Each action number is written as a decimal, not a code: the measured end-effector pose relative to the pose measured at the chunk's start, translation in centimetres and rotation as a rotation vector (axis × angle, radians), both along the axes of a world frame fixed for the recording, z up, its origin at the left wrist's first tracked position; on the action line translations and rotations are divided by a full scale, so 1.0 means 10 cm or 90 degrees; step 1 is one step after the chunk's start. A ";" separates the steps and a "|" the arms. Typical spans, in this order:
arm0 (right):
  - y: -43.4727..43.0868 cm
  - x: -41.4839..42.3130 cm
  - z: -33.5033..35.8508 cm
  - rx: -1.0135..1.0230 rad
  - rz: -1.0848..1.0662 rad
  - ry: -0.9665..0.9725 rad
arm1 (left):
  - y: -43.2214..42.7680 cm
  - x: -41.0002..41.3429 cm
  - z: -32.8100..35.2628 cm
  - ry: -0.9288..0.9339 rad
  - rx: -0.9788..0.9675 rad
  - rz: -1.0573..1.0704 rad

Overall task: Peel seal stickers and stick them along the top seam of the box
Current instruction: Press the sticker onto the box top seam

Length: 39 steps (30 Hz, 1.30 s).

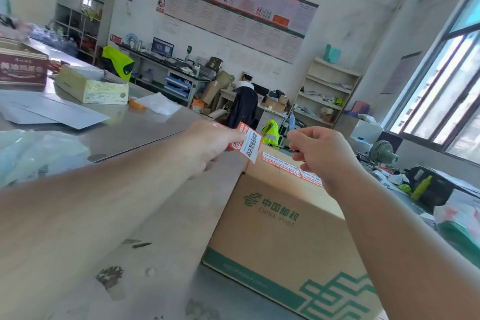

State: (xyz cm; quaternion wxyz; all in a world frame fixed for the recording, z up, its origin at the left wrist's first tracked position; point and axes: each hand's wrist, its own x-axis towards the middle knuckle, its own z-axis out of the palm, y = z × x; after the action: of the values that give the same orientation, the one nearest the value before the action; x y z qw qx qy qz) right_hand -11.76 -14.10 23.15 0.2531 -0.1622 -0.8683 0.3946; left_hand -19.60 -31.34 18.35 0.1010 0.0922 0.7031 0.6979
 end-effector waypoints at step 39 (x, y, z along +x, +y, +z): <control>0.22 -0.48 -0.30 0.238 0.157 -0.172 | 0.40 -0.39 -0.32 -0.092 -0.138 -0.016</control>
State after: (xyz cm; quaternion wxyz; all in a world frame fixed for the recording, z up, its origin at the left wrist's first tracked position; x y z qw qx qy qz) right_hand -16.61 -11.86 20.13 0.1107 -0.0565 -0.9653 0.2298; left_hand -23.54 -27.35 15.11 0.1695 0.0394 0.7639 0.6215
